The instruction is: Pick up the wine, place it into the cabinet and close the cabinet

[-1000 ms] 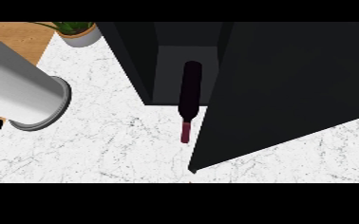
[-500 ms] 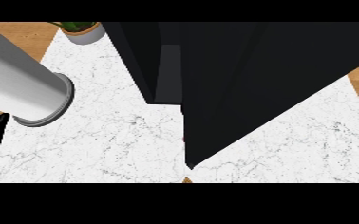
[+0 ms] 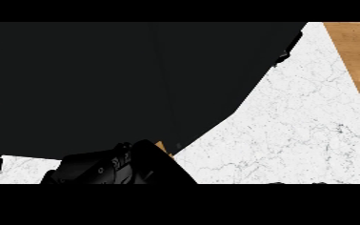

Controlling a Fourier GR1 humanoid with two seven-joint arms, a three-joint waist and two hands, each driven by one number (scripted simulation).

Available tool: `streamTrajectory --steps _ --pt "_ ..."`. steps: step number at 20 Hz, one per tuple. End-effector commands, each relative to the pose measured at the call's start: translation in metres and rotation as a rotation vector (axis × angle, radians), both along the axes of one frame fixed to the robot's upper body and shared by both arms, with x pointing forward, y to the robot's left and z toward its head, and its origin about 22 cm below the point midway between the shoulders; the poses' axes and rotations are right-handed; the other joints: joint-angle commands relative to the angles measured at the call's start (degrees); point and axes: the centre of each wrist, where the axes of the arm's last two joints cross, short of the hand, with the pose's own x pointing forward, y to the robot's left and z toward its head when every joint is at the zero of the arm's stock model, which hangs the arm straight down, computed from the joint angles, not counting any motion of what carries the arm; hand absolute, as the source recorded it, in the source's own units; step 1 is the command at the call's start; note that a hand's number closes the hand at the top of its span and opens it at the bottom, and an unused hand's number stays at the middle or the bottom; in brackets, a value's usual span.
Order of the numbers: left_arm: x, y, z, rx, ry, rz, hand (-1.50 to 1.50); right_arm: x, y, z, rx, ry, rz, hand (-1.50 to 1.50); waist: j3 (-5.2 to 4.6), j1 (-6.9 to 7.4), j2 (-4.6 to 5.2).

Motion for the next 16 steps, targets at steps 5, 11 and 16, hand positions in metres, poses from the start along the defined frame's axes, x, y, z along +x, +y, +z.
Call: streamTrajectory --steps 5,11,16 --pt "0.001 -0.002 -0.007 -0.007 0.016 0.019 -1.50 0.071 0.047 0.024 -0.049 -0.101 -0.099 1.50 0.07 -0.51 0.07" --pt "0.010 0.002 0.003 0.009 -0.007 0.039 -1.50 0.117 0.051 0.026 -0.081 -0.150 -0.206 1.50 0.12 -0.99 0.03" --pt "0.020 -0.007 0.000 0.005 -0.002 0.041 -1.50 0.155 0.047 0.020 -0.092 -0.087 -0.211 1.50 0.12 -1.19 0.14"
